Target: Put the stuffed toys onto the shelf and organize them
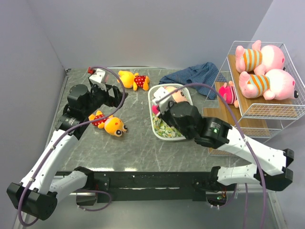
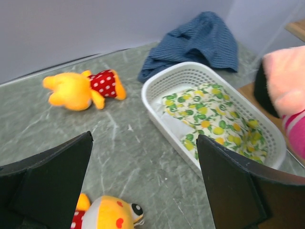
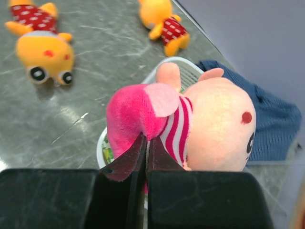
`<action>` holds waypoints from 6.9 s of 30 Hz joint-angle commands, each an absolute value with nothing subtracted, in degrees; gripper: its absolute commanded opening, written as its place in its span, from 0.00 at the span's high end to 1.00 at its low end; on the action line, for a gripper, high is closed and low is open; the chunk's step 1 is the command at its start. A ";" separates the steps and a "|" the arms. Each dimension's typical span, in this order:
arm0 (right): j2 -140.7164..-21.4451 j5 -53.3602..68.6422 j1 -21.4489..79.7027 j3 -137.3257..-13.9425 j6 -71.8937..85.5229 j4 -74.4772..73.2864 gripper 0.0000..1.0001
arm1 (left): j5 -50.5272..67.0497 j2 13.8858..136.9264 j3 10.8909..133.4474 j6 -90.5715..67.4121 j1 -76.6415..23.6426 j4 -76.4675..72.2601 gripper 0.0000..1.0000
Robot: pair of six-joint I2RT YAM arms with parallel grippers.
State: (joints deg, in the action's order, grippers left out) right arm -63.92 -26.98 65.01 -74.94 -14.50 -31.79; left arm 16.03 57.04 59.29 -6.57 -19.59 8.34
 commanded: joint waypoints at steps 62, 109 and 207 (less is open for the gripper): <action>-65.13 -51.32 55.28 -99.67 18.54 -82.71 1.00 | 1.58 51.85 53.70 -8.00 -19.86 4.48 0.04; -58.19 -44.75 42.98 -78.66 -16.25 -40.88 1.00 | 1.67 49.48 53.61 -8.44 -19.86 4.83 0.04; -70.05 -64.43 44.47 -90.44 12.31 -77.18 0.36 | 1.06 47.64 52.73 -8.26 -19.86 4.13 0.04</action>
State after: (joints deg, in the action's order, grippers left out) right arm -70.67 -65.41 44.38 -86.96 15.22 -77.43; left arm 1.65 48.21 52.60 -8.43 -19.62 6.61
